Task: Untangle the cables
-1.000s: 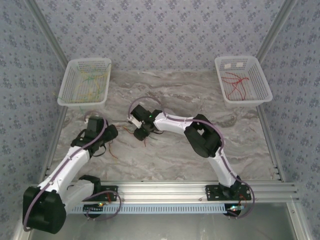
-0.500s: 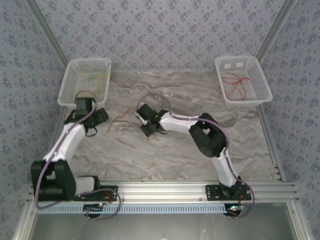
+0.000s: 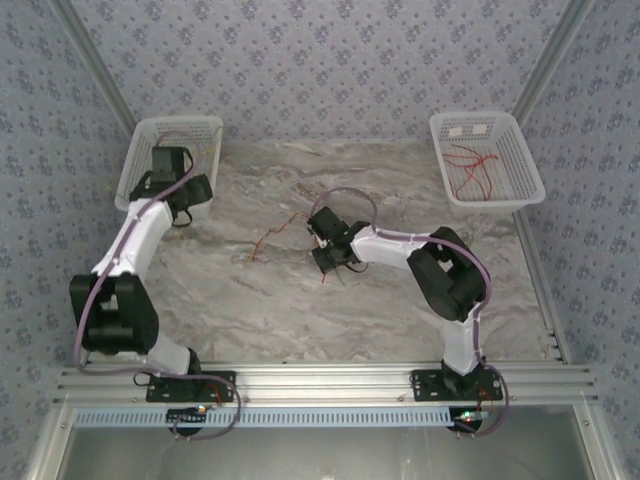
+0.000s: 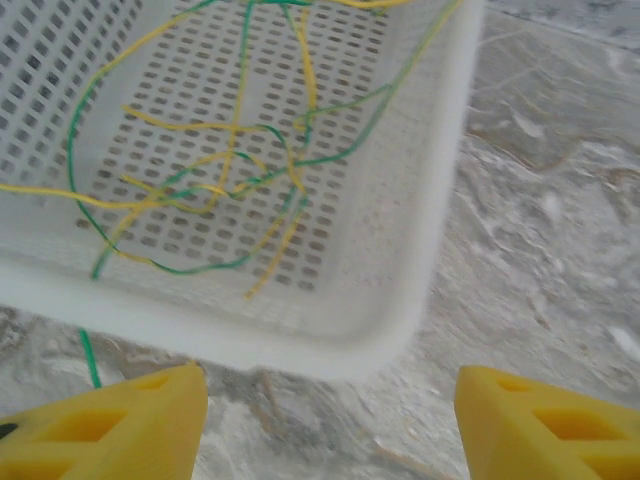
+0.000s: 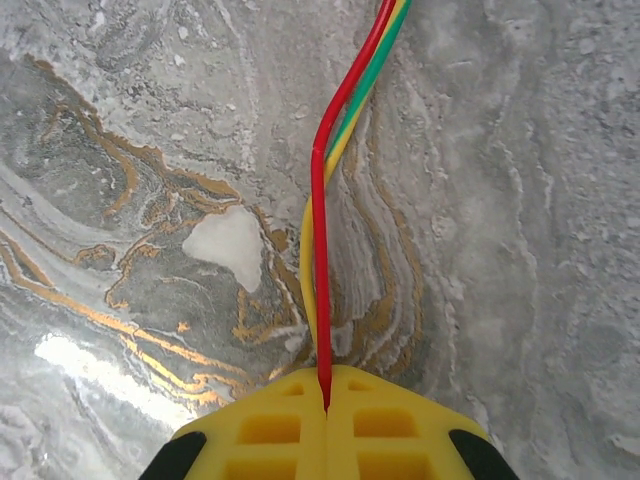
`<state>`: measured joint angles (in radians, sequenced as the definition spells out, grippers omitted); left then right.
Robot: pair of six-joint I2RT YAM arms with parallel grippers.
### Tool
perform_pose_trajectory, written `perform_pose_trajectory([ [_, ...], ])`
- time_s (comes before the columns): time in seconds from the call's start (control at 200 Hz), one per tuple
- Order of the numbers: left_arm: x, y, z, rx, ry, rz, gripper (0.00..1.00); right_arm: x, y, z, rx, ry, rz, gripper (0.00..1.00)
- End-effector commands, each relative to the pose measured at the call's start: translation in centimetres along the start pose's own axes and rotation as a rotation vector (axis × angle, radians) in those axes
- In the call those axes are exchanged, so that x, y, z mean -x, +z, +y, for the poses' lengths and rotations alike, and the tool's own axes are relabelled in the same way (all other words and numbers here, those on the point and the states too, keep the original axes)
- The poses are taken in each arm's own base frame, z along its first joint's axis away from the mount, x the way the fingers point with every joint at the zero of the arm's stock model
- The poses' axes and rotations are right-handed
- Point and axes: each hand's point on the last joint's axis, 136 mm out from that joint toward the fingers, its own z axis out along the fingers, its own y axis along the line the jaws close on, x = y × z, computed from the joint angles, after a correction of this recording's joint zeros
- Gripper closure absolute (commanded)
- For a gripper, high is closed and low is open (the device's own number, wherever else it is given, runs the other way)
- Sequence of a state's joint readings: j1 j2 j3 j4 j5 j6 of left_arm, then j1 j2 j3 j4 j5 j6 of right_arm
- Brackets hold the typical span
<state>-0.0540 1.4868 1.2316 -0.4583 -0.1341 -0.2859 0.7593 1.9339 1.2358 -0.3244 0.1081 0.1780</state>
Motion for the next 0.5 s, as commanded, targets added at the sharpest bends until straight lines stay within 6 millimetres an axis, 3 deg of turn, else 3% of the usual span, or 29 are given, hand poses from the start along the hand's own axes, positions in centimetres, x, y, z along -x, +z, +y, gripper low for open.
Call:
perform_pose_trajectory([
  [0.0,-1.8,-3.8,-4.2,-0.120,0.057,-0.078,0.33,0.9,-1.9,0.1,0.050,0.044,-0.052,1.00],
  [0.12,-7.6,-5.3,-9.7,-0.284,0.126,-0.033,0.30,1.5,-2.8,-0.4,0.107,0.116,-0.062,1.00],
  [0.14,-8.8,-5.3,-10.7,-0.321,0.128,-0.015,0.30,0.2,-2.3,-0.6,0.115,0.136,-0.032,1.00],
  [0.26,-14.1,-5.3,-15.4,-0.497,0.155,0.041,0.30,-0.2,-2.8,-1.3,0.252,0.271,-0.012,1.00],
  [0.415,-17.2,-6.7,-21.2,-0.727,0.219,0.014,0.31,0.1,-4.3,-1.4,0.409,0.418,-0.016,1.00],
  [0.495,-18.6,-7.4,-23.9,-0.826,0.300,0.020,0.27,0.6,-5.0,-1.1,0.461,0.451,-0.032,1.00],
])
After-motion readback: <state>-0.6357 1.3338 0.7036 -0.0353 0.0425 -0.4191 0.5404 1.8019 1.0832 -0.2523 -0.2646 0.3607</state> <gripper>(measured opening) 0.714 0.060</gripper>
